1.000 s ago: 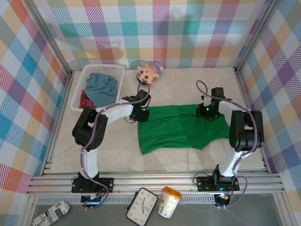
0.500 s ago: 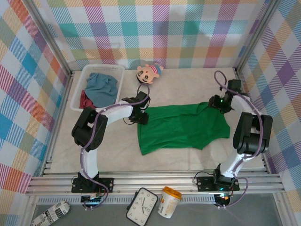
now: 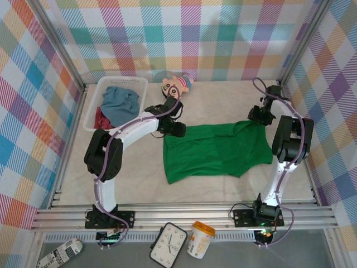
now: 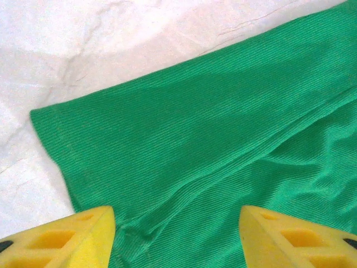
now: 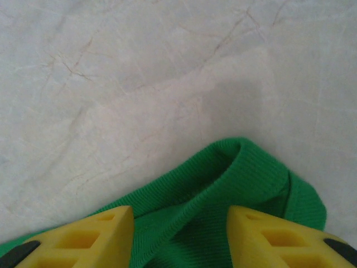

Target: Fold and stack the tank tops

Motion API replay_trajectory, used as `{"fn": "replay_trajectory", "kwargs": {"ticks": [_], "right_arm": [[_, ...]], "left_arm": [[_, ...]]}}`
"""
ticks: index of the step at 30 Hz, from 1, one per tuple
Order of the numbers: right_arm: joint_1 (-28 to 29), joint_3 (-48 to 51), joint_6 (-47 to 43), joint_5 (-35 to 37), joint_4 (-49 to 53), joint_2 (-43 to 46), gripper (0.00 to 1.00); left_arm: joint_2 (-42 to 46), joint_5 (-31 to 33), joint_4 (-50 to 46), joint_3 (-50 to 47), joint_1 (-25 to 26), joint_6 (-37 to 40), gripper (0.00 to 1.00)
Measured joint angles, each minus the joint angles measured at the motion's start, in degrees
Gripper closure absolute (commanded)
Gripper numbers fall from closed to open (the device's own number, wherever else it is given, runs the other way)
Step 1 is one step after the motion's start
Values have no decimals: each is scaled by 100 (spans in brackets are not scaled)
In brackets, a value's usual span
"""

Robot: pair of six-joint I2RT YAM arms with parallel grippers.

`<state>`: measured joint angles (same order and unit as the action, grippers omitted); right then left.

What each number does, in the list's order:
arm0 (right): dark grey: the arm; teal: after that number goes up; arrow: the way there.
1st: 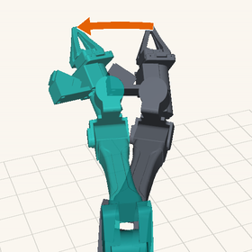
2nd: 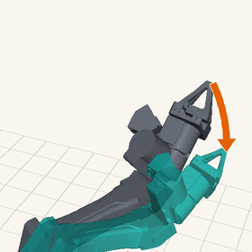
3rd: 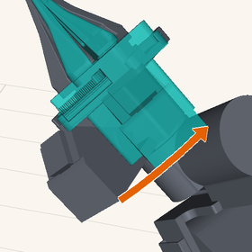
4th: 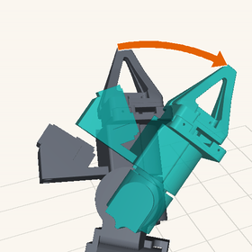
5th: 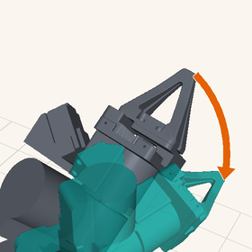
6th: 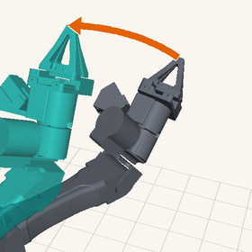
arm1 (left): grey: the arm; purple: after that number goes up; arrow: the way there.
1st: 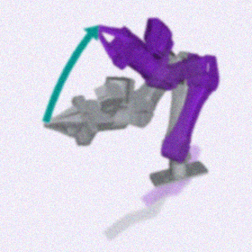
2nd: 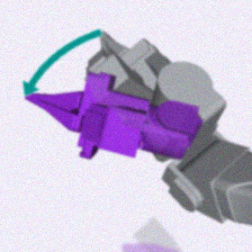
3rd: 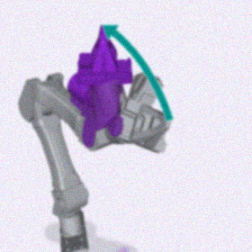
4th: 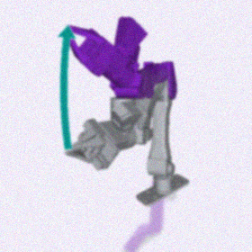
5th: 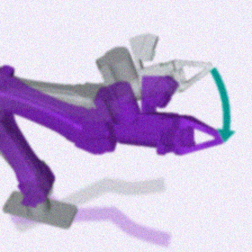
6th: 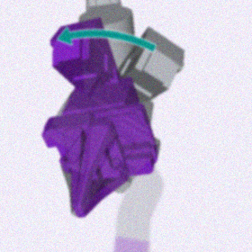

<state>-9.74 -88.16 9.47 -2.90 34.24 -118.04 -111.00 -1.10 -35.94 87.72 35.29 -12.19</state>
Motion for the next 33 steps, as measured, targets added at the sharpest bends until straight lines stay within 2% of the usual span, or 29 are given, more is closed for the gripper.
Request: {"fn": "replay_trajectory", "kwargs": {"ticks": [3,5,9,13,16,19,25,33], "right_arm": [[0,-66,85,20,44,-70,56],[0,-87,142,33,37,-131,65],[0,-177,221,31,39,-308,76],[-2,-393,240,-37,101,-468,93],[-4,-422,229,-125,96,-476,99],[-39,-323,256,-337,-55,-433,100],[-284,612,540,-938,-634,409,98],[-831,2144,1353,-2046,-2122,1370,95]], "left_arm": [[-214,-76,7,70,44,-2,39],[-387,-96,-13,72,59,0,39],[-566,-90,-59,72,59,2,39],[-575,-83,-142,70,59,4,39],[-575,-79,-149,59,59,7,38],[-575,-76,-146,28,57,28,38],[-619,-74,-166,-133,17,136,39],[-671,-44,-184,-264,-164,286,46]]}}
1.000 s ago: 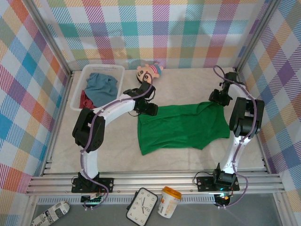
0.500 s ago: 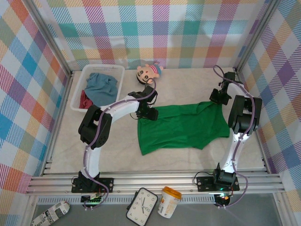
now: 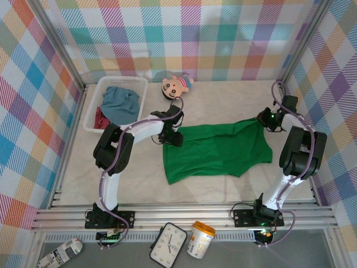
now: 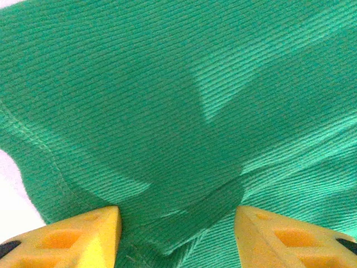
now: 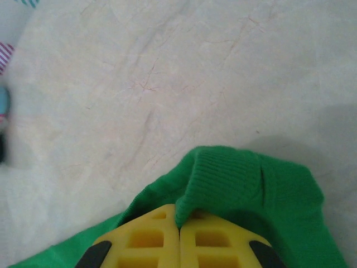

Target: Fold and stack the tank tops

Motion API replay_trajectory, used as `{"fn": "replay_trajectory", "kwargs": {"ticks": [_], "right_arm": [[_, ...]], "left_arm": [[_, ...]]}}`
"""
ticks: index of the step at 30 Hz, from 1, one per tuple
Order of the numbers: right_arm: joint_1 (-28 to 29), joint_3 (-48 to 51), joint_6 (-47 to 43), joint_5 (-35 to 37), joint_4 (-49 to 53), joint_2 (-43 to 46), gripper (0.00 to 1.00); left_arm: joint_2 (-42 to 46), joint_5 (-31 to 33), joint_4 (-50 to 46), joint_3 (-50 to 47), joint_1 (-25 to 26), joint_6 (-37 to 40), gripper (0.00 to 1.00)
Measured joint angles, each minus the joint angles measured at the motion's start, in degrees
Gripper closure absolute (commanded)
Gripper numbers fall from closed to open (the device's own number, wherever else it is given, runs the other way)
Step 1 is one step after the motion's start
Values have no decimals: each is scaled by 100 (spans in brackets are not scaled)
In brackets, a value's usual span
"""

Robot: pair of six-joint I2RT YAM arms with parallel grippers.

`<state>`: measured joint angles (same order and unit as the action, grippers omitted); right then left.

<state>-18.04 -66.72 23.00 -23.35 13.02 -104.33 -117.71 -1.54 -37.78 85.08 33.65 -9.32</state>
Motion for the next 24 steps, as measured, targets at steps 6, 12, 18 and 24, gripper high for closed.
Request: {"fn": "replay_trajectory", "kwargs": {"ticks": [6,12,18,24], "right_arm": [[-212,745,431,-367,-540,70,94],[-341,1137,671,-527,-901,70,92],[-570,1429,826,-529,-916,66,84],[-852,1519,949,-579,-927,66,73]], "left_arm": [[0,-48,-4,-20,-92,68,48],[0,-59,-50,-17,-122,173,49],[0,-61,-153,9,-166,284,50],[0,-59,-269,24,-179,363,49]]}}
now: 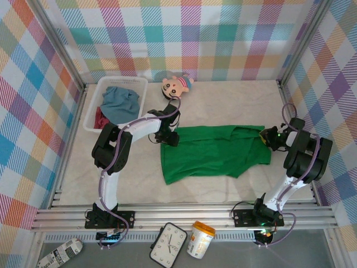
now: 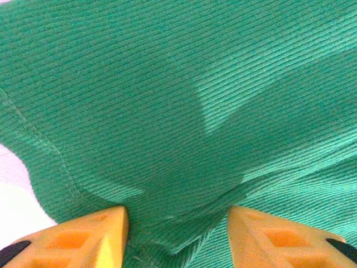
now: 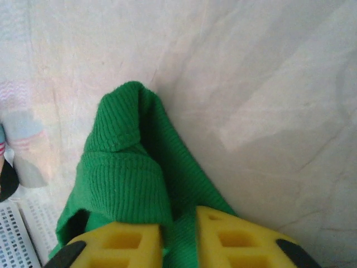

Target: Fold and stack the tank tops

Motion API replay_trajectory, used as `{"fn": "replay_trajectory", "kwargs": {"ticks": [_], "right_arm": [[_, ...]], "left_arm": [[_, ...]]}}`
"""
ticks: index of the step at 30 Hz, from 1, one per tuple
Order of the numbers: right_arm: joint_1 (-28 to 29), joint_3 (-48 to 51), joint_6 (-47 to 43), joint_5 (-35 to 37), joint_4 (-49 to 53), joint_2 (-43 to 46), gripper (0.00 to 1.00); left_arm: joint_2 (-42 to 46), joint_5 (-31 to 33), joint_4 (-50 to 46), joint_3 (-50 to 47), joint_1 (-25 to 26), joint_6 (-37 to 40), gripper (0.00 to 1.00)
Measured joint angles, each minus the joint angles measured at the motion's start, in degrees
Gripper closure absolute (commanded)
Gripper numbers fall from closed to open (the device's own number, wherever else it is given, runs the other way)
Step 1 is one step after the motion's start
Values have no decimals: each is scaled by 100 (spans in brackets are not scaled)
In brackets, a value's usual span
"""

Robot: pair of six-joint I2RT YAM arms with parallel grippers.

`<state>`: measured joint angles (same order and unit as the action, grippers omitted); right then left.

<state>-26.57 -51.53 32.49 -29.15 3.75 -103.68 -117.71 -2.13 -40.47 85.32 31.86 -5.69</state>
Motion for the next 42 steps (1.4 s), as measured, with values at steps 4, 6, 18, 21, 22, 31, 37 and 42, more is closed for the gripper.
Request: {"fn": "replay_trajectory", "kwargs": {"ticks": [4,6,18,21,22,31,37,42], "right_arm": [[-105,-48,55,-50,-9,-28,70],[-142,-127,101,-85,-9,-105,70],[-221,-63,140,-170,131,164,66],[-232,57,131,-151,308,660,66],[-232,85,120,-149,345,815,66],[345,-385,74,-151,450,1117,63],[754,-1346,166,-144,275,197,61],[800,-1862,181,-105,295,-599,63]], "left_arm": [[0,0,-13,0,-13,46,49],[0,0,-15,0,-13,66,49],[2,-140,-341,179,-76,85,49],[4,-199,-481,321,-94,83,49],[4,-225,-533,391,-94,79,49],[20,-542,-588,1071,-92,-120,50],[-151,-688,-509,1410,-87,-267,49],[-520,-686,-446,1578,-87,-282,49]]}}
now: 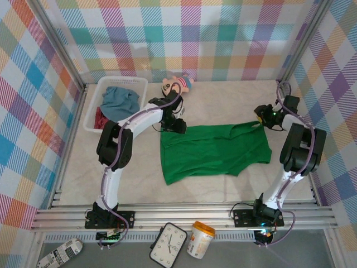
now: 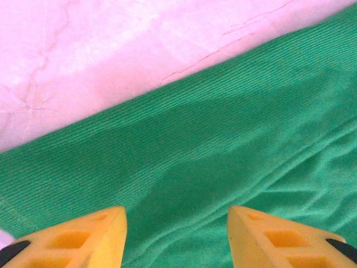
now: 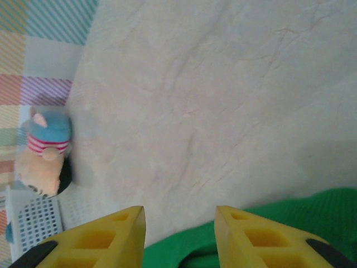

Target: Fold and stack the tank tops

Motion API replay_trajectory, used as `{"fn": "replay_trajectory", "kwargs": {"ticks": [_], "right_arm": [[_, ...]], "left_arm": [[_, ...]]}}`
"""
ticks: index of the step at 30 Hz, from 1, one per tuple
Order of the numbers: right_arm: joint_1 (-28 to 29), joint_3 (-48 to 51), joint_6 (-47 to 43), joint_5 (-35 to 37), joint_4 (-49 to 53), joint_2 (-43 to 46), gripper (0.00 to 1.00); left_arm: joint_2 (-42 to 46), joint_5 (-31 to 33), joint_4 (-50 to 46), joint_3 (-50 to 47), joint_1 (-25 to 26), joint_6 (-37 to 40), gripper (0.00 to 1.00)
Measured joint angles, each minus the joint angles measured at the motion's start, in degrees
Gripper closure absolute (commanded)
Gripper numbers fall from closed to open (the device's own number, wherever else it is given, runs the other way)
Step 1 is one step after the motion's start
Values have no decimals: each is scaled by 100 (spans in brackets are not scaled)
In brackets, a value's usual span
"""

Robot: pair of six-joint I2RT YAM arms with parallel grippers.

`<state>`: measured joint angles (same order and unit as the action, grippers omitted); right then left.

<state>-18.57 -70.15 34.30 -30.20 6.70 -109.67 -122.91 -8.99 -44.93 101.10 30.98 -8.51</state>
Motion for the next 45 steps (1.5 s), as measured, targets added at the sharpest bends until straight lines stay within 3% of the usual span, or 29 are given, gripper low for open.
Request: {"fn": "replay_trajectory", "kwargs": {"ticks": [23,31,37,40,45], "right_arm": [[-328,444,-92,142,308,-269,71],[-326,201,-352,118,629,-361,69],[-258,136,-525,-35,634,-339,64],[-149,138,-697,-39,704,-118,61],[363,326,-1298,-9,817,979,56]], "left_arm": [[-170,48,31,-529,-79,269,51],[-203,219,-26,-457,-201,535,51],[-590,623,-323,258,-243,778,48],[-780,807,-452,627,-282,870,44],[-785,914,-623,890,-334,925,40]]}}
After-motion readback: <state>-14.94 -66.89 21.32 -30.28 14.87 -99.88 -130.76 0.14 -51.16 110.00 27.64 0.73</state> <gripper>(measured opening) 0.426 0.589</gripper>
